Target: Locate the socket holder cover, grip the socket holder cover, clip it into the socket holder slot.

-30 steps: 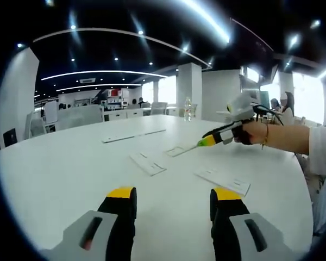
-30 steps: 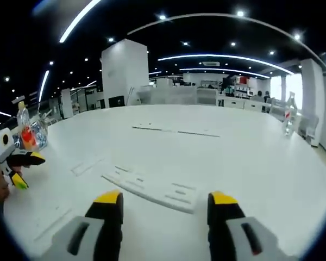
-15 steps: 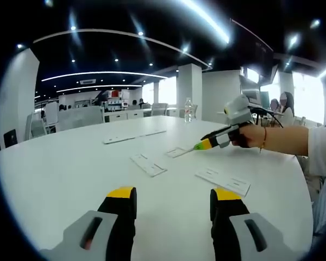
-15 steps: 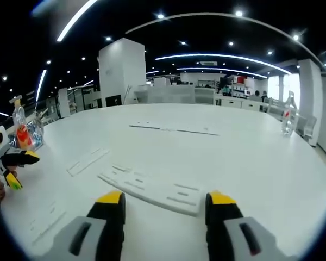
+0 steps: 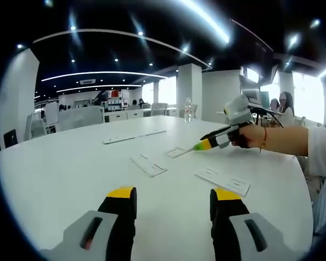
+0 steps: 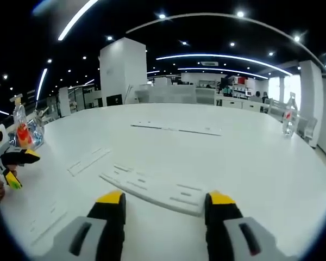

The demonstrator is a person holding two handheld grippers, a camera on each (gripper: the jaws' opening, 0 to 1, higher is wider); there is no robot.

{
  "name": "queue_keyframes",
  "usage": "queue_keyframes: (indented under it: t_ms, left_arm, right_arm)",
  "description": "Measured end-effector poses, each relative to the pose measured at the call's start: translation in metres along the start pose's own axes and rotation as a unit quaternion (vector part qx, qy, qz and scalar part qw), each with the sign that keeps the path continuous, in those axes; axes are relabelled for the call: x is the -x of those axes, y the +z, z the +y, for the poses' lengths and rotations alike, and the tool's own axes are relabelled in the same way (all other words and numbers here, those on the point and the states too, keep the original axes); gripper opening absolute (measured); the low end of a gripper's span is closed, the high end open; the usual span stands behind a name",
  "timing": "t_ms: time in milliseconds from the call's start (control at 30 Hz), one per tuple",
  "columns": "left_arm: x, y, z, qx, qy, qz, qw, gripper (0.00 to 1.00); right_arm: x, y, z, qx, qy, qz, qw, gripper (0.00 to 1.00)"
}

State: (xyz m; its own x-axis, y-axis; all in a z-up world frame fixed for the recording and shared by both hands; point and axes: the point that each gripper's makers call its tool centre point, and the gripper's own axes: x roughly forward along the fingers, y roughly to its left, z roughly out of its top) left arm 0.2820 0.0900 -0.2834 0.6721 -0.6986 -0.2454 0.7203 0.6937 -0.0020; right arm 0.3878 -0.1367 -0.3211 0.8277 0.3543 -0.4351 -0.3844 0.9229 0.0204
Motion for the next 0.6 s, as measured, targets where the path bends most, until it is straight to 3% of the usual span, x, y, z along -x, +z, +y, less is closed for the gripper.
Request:
queue_keyframes:
  t_ms: [600]
  left_arm:
    - [-0.0005, -0.002, -0.0008, 0.001, 0.0, 0.002, 1.0, 0.54]
  right_arm:
    - [-0.0035, 0.0008, 0.0084, 0.006, 0.008, -0.001, 1.0, 0.58]
